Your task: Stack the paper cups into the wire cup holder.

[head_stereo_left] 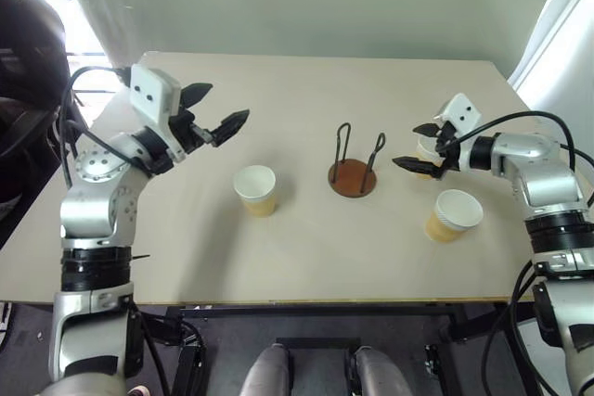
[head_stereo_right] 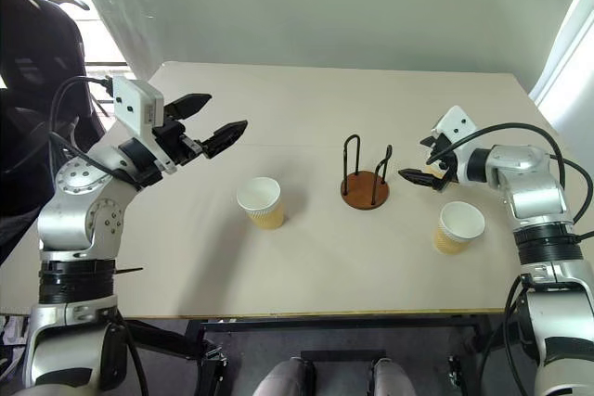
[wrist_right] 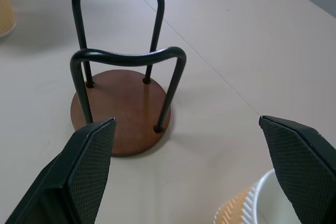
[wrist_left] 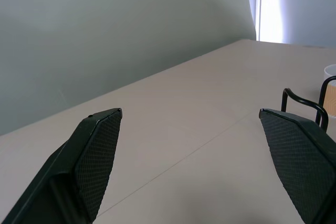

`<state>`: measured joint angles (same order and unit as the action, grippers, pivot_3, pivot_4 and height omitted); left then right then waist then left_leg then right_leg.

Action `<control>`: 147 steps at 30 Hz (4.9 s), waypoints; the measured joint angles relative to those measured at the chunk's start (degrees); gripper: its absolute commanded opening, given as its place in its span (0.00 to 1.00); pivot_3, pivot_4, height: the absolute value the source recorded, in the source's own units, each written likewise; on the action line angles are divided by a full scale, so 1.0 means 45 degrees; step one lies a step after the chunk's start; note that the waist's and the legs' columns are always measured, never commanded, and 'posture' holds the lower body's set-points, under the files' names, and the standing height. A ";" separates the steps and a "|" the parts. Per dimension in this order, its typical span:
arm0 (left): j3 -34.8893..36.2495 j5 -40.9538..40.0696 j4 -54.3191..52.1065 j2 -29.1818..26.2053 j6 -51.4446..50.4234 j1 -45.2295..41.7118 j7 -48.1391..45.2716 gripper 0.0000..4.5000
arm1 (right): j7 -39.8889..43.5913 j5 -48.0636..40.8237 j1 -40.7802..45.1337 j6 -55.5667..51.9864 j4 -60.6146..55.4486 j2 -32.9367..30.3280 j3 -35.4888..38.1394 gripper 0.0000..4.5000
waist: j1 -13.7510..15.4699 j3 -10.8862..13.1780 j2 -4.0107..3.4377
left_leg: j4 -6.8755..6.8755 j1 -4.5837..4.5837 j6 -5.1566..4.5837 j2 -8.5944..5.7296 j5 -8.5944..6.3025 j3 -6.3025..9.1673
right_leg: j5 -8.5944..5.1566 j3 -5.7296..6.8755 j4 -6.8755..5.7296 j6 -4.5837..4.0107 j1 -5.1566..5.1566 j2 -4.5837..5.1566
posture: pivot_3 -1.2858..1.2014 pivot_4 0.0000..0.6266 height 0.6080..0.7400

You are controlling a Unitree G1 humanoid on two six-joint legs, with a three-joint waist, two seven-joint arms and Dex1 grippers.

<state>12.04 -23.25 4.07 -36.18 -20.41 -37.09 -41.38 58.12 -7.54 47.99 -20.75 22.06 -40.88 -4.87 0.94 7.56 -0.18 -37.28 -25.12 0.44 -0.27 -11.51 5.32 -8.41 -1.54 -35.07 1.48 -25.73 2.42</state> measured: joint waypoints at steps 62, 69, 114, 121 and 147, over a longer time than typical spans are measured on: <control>-0.0898 -0.0878 0.3075 -0.1258 0.0551 -0.1447 -0.6647 1.00 | -0.1706 -0.0862 -0.0942 -0.4106 -0.3204 0.2076 -0.0988 1.00 | -0.0021 0.0000 0.0000 | 0.0001 -0.0016 -0.0011 0.0004 0.0009 0.0002 | -0.0003 -0.0002 0.0005 0.0002 -0.0020 -0.0006 | 0.52 0.24 1.00; -0.0896 -0.0873 0.3076 -0.1275 0.0555 -0.1448 -0.6615 1.00 | -0.1888 -0.0749 -0.0935 -0.4072 -0.3043 0.2437 -0.1094 1.00 | -0.0025 0.0000 0.0000 | 0.0002 -0.0022 -0.0007 0.0004 0.0007 0.0002 | -0.0003 -0.0002 0.0002 0.0002 -0.0029 -0.0006 | 0.52 0.24 1.00; -0.0908 -0.0553 0.4016 -0.1423 0.0975 -0.1671 -0.6924 1.00 | 0.2550 -0.1071 -0.1069 -0.3719 -0.5144 0.0827 -0.2143 0.01 | -0.0029 -0.0001 0.0001 | 0.0000 -0.0053 -0.0008 0.0004 0.0009 0.0001 | -0.0005 0.0001 0.0006 -0.0002 -0.0052 -0.0008 | 0.52 0.24 1.00; -0.0924 -0.0376 0.4190 -0.1421 0.1163 -0.1836 -0.7115 1.00 | 0.2517 -0.1392 -0.1621 -0.4190 -0.6029 0.0660 -0.2163 0.01 | -0.0039 -0.0001 0.0002 | -0.0001 -0.0054 -0.0014 0.0004 0.0019 0.0001 | -0.0005 0.0000 0.0003 -0.0002 -0.0053 -0.0008 | 0.52 0.24 1.00; -0.0943 -0.0279 0.4065 -0.1400 0.1227 -0.1859 -0.6780 1.00 | 0.2475 -0.1239 -0.1931 -0.3617 -0.5975 0.0397 -0.2728 0.62 | -0.0039 -0.0002 0.0004 | -0.0005 -0.0054 -0.0023 0.0004 0.0032 0.0001 | -0.0005 0.0001 -0.0002 -0.0001 -0.0048 -0.0009 | 0.52 0.24 1.00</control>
<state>7.80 -24.51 22.37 -42.48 -14.89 -45.45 -71.89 69.26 -13.11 39.30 -37.03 -4.82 -39.09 -17.14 0.76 7.55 -0.16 -37.31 -25.36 0.34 -0.25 -11.37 5.33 -8.43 -1.54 -35.08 1.48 -25.94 2.38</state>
